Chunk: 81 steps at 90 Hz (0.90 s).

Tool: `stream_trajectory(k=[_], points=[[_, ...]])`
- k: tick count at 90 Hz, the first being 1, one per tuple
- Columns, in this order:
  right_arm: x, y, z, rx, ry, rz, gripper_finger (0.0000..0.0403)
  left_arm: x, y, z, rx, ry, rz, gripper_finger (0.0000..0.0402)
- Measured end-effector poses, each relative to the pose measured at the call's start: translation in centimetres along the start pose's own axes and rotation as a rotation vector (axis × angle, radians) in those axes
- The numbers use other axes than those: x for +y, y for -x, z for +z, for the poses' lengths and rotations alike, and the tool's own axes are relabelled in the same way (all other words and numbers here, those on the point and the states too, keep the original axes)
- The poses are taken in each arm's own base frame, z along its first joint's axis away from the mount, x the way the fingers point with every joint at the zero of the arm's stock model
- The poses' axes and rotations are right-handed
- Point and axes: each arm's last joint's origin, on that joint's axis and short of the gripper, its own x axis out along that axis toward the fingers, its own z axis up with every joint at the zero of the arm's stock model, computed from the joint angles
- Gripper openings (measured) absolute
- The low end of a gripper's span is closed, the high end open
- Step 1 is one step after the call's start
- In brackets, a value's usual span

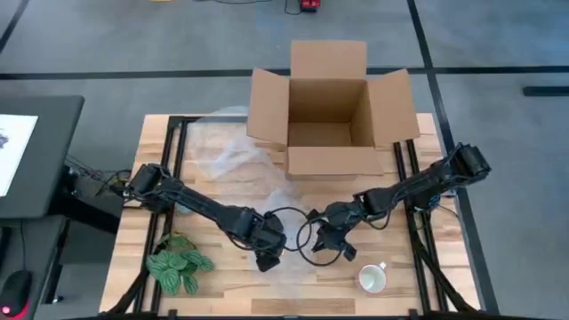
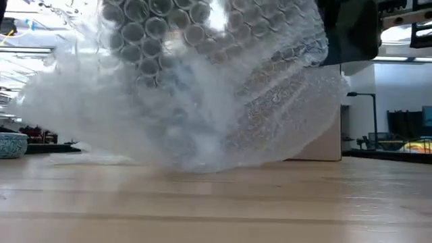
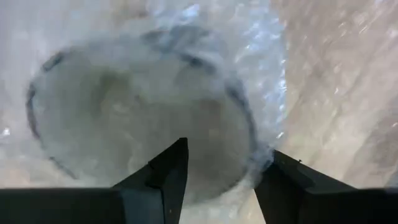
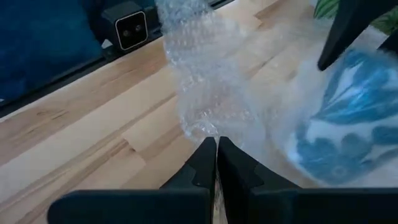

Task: Wrap mug
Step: Wrap the white blue mug with bubble wrap

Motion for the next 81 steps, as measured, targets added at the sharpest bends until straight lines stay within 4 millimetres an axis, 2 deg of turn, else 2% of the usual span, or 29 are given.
stream_trajectory(k=[23,49,81], points=[[0.0,0.0,0.0,0.0,0.001,0.0,0.0,-0.1,1.2,-0.3,-0.061,0.023,-0.01,0.0141],[0.0,0.0,0.0,0.0,0.001,0.0,0.0,-0.5,1.4,-0.5,-0.079,0.052,-0.025,0.0141],[0.0,-0.1,-0.1,0.003,0.0,0.002,0.0,-1.4,1.2,0.6,-0.225,-0.01,-0.063,0.0141]])
